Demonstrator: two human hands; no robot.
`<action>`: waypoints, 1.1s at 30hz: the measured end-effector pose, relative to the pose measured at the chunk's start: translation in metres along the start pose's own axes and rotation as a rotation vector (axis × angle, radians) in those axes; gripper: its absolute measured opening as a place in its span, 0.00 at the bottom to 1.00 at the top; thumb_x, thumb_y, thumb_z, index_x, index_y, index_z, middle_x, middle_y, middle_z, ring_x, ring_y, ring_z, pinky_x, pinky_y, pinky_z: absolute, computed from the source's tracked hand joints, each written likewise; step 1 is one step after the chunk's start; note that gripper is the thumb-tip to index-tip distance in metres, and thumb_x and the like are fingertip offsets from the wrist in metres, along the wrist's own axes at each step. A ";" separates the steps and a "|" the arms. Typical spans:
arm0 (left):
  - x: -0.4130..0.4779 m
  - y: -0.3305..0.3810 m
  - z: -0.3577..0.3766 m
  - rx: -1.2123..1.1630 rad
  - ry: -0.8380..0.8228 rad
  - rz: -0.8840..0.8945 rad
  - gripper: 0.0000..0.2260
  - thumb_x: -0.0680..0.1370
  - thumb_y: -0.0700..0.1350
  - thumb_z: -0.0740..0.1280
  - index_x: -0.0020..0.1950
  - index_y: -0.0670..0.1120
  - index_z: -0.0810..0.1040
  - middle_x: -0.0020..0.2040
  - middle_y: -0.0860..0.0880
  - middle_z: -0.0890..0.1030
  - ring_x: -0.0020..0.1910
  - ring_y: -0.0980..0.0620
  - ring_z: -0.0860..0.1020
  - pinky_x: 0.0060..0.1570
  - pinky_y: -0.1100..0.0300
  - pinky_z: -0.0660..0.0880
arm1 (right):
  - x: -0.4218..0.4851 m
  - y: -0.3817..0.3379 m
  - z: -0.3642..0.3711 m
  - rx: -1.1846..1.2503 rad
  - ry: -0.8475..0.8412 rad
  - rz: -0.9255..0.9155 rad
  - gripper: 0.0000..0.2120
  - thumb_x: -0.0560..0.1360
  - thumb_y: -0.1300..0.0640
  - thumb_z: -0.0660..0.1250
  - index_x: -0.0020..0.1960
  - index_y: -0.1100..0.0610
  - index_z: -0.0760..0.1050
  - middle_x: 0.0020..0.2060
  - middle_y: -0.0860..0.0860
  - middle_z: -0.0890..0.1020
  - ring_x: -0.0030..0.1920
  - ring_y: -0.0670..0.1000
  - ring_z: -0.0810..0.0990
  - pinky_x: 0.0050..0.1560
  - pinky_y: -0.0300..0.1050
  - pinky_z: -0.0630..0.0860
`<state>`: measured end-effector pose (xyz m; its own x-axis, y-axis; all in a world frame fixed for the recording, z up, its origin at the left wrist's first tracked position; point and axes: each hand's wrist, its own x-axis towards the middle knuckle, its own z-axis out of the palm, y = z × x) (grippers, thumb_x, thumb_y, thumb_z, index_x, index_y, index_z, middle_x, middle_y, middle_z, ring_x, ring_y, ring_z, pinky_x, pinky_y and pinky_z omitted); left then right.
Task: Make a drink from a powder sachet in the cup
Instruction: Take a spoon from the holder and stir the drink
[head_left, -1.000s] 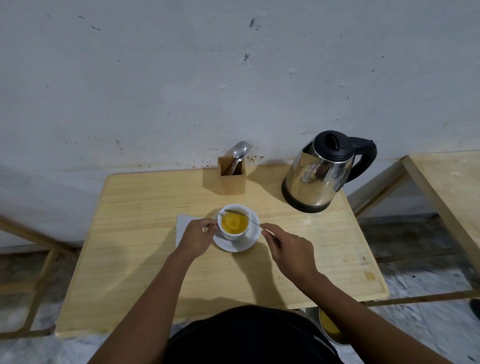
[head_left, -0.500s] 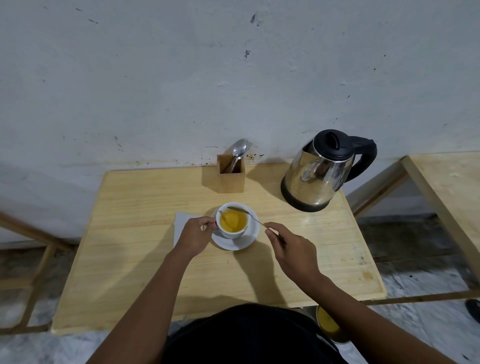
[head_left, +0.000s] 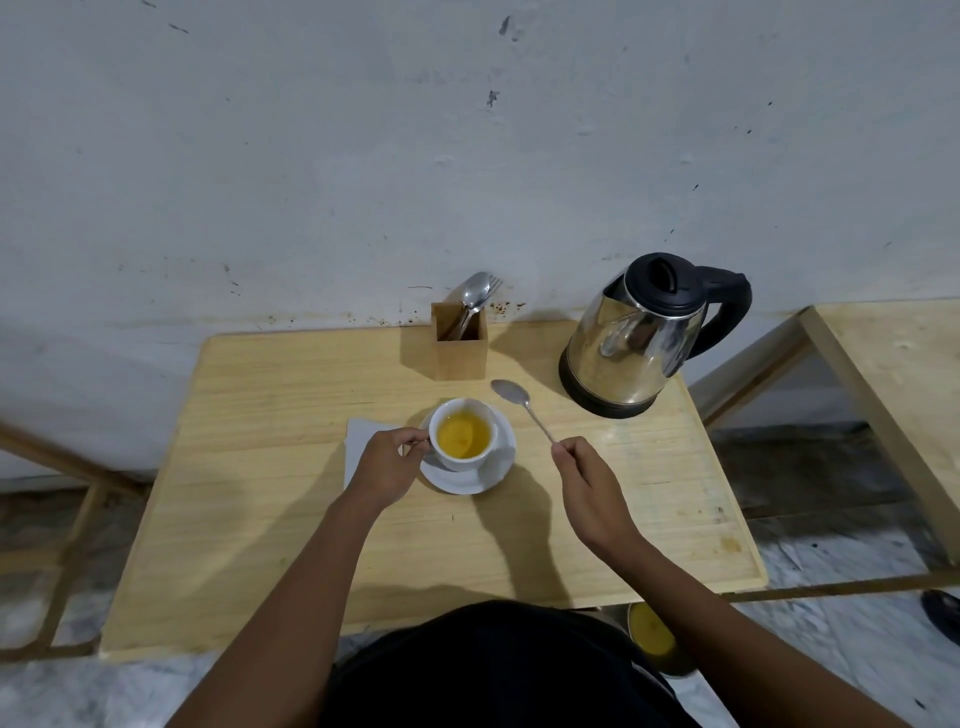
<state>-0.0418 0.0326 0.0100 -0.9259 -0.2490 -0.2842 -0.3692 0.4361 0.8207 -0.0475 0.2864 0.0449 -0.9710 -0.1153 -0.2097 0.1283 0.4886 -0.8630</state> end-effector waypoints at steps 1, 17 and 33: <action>0.000 0.001 0.000 0.000 -0.001 -0.001 0.09 0.78 0.40 0.65 0.55 0.42 0.82 0.53 0.45 0.84 0.45 0.54 0.76 0.46 0.62 0.69 | 0.001 0.004 0.000 0.015 0.006 0.027 0.12 0.82 0.50 0.56 0.44 0.54 0.70 0.30 0.46 0.72 0.29 0.42 0.69 0.37 0.49 0.69; -0.002 0.006 -0.003 0.011 -0.025 -0.012 0.09 0.78 0.40 0.65 0.56 0.42 0.82 0.53 0.43 0.84 0.52 0.36 0.80 0.46 0.60 0.70 | 0.035 0.042 0.039 -0.227 -0.001 0.350 0.08 0.82 0.50 0.52 0.52 0.52 0.68 0.40 0.48 0.78 0.43 0.54 0.78 0.41 0.47 0.68; -0.004 0.009 -0.004 0.021 -0.024 -0.039 0.10 0.78 0.40 0.64 0.56 0.42 0.81 0.53 0.44 0.84 0.52 0.37 0.80 0.47 0.58 0.71 | 0.033 0.042 0.039 -0.586 -0.056 0.228 0.04 0.79 0.55 0.55 0.50 0.56 0.65 0.45 0.52 0.76 0.42 0.55 0.78 0.41 0.50 0.73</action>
<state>-0.0410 0.0339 0.0208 -0.9123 -0.2453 -0.3278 -0.4063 0.4442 0.7985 -0.0663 0.2692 -0.0161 -0.9181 0.0106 -0.3963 0.1837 0.8972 -0.4016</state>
